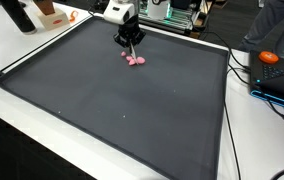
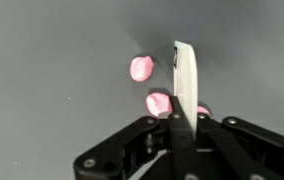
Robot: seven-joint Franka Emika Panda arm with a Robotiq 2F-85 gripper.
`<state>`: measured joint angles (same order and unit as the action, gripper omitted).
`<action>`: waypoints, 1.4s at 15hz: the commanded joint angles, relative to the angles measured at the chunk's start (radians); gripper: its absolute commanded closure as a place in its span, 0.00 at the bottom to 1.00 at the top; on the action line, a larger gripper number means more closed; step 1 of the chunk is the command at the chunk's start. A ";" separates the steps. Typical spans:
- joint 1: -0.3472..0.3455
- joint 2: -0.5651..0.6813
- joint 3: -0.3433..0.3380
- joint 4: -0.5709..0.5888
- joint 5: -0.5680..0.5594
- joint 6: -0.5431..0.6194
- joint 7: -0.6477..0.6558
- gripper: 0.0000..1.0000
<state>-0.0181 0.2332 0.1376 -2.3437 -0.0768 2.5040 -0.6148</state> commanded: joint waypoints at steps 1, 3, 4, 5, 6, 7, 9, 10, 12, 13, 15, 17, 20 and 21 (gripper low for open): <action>-0.021 -0.010 -0.037 -0.085 -0.018 0.006 -0.018 0.99; -0.022 -0.030 -0.048 -0.102 -0.023 0.001 -0.012 0.99; -0.021 -0.041 -0.055 -0.109 -0.027 -0.005 -0.009 0.99; -0.020 -0.047 -0.061 -0.116 -0.032 -0.011 -0.006 0.99; -0.017 -0.054 -0.067 -0.121 -0.041 -0.020 0.000 0.99; -0.015 -0.062 -0.072 -0.127 -0.045 -0.027 0.004 0.99; -0.013 -0.074 -0.079 -0.135 -0.051 -0.040 0.005 0.99; -0.012 -0.082 -0.081 -0.139 -0.052 -0.044 0.004 0.99; -0.009 -0.099 -0.083 -0.149 -0.057 -0.051 0.003 0.99; -0.008 -0.108 -0.082 -0.155 -0.055 -0.055 -0.004 0.99; -0.005 -0.140 -0.077 -0.176 -0.049 -0.050 -0.013 0.99; 0.001 -0.176 -0.071 -0.200 -0.035 -0.049 -0.026 0.99; 0.018 -0.233 -0.065 -0.234 -0.029 -0.041 -0.018 0.99; 0.024 -0.249 -0.064 -0.240 -0.023 -0.041 -0.020 0.99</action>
<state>-0.0131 0.0696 0.0724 -2.5287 -0.0998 2.4679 -0.6320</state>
